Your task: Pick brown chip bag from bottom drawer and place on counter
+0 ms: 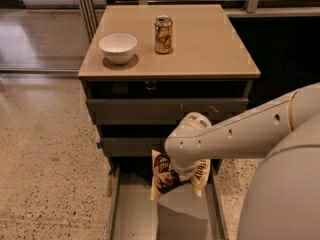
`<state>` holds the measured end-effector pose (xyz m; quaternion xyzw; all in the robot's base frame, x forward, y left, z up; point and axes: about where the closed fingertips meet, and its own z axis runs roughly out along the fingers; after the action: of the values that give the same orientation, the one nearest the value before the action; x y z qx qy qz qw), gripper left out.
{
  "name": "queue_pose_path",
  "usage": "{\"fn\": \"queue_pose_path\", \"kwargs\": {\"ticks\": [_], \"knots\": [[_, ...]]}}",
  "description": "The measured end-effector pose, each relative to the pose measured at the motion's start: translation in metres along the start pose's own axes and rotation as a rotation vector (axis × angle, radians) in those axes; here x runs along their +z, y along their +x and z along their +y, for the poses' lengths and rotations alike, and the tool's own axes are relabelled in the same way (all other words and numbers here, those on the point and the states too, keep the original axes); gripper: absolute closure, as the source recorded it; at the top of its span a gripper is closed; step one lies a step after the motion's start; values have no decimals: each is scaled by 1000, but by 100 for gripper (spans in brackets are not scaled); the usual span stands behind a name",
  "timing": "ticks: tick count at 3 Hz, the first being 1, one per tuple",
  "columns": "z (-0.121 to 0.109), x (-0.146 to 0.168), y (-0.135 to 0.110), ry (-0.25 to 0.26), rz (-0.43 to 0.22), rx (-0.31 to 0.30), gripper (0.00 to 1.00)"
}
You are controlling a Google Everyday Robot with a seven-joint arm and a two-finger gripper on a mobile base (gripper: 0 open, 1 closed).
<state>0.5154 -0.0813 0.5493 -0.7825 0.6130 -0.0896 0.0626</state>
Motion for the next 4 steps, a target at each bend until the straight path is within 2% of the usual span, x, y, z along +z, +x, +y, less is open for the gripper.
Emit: {"fn": "queue_pose_path", "kwargs": {"ticks": [2, 3, 4], "knots": [[-39, -80, 11, 45, 98, -68, 100], [-56, -134, 17, 86, 170, -93, 100], [-59, -140, 21, 90, 183, -94, 100]]}}
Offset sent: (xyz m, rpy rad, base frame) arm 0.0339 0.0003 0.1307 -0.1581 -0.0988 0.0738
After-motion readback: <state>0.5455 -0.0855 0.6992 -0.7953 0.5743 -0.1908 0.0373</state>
